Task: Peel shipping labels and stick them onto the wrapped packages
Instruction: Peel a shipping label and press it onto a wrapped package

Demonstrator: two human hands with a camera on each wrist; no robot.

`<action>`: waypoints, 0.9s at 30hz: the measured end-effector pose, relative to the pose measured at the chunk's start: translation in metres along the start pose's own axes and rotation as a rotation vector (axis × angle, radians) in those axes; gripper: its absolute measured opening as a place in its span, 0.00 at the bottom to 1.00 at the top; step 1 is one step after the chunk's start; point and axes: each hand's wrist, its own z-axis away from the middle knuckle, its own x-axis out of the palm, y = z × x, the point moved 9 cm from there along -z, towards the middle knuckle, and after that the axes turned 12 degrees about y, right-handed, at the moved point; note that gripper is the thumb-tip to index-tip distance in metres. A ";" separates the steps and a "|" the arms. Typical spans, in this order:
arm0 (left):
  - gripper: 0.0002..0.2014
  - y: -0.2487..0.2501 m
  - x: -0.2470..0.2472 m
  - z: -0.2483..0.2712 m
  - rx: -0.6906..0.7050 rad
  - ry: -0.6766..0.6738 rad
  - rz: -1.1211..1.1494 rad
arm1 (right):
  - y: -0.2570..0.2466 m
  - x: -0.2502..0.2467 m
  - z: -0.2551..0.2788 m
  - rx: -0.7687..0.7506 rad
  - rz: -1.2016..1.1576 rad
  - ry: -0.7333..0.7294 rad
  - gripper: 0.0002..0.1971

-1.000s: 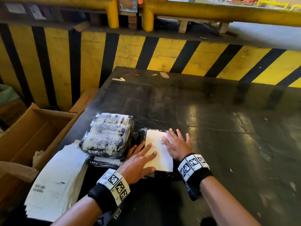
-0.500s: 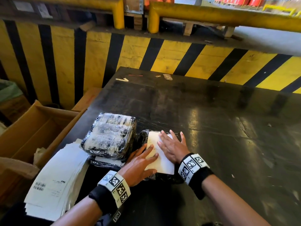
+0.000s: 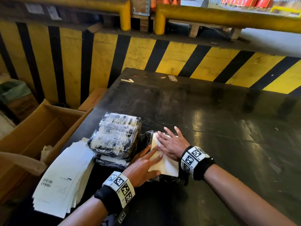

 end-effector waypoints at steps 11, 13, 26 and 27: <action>0.30 0.005 -0.005 0.000 0.069 0.066 0.016 | -0.003 -0.007 -0.012 0.047 -0.202 -0.042 0.26; 0.31 0.014 -0.009 -0.001 0.162 0.111 0.014 | -0.012 -0.008 -0.009 -0.035 -0.083 -0.009 0.27; 0.30 -0.004 0.000 -0.001 -0.023 -0.005 -0.030 | 0.021 0.020 0.052 0.061 -0.256 0.042 0.37; 0.30 -0.005 -0.001 -0.002 -0.038 -0.020 -0.036 | 0.026 0.024 0.064 0.071 -0.261 0.058 0.41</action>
